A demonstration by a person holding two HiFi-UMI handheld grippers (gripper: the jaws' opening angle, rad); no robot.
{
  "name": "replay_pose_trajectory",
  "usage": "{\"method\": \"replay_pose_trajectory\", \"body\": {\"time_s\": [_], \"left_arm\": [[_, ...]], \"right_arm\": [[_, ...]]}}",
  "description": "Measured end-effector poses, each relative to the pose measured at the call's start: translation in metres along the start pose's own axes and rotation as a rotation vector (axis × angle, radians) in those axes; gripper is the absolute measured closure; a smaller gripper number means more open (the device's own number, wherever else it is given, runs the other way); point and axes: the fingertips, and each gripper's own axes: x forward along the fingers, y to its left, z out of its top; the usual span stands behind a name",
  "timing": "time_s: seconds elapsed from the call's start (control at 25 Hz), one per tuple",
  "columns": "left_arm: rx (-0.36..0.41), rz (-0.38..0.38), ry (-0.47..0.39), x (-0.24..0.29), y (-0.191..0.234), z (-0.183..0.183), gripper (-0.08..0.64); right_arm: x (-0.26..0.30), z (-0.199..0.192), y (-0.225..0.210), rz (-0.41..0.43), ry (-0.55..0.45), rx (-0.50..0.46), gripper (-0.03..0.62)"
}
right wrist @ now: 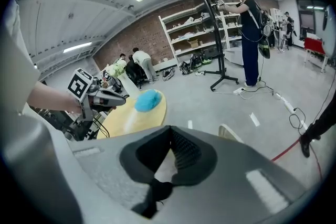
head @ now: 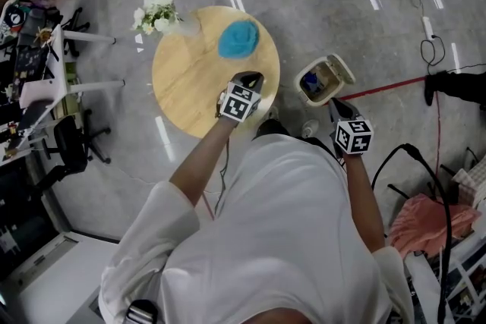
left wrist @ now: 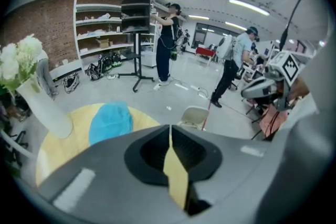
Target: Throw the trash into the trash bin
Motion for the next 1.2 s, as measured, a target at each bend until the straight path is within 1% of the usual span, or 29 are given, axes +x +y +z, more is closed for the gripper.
{"method": "replay_pose_trajectory", "body": {"time_s": [0.6, 0.84, 1.04, 1.2], "left_arm": [[-0.031, 0.042, 0.01, 0.005, 0.068, -0.003, 0.505], [-0.026, 0.065, 0.03, 0.014, 0.095, -0.006, 0.479], [-0.018, 0.093, 0.05, 0.021, 0.122, -0.012, 0.444], [-0.007, 0.114, 0.069, 0.029, 0.141, -0.016, 0.401]], "right_arm": [[0.039, 0.02, 0.025, 0.038, 0.058, -0.043, 0.592], [0.057, 0.027, 0.036, 0.053, 0.074, -0.041, 0.592], [0.071, 0.031, 0.043, 0.055, 0.081, -0.022, 0.592], [0.078, 0.029, 0.045, 0.053, 0.094, -0.011, 0.592]]}}
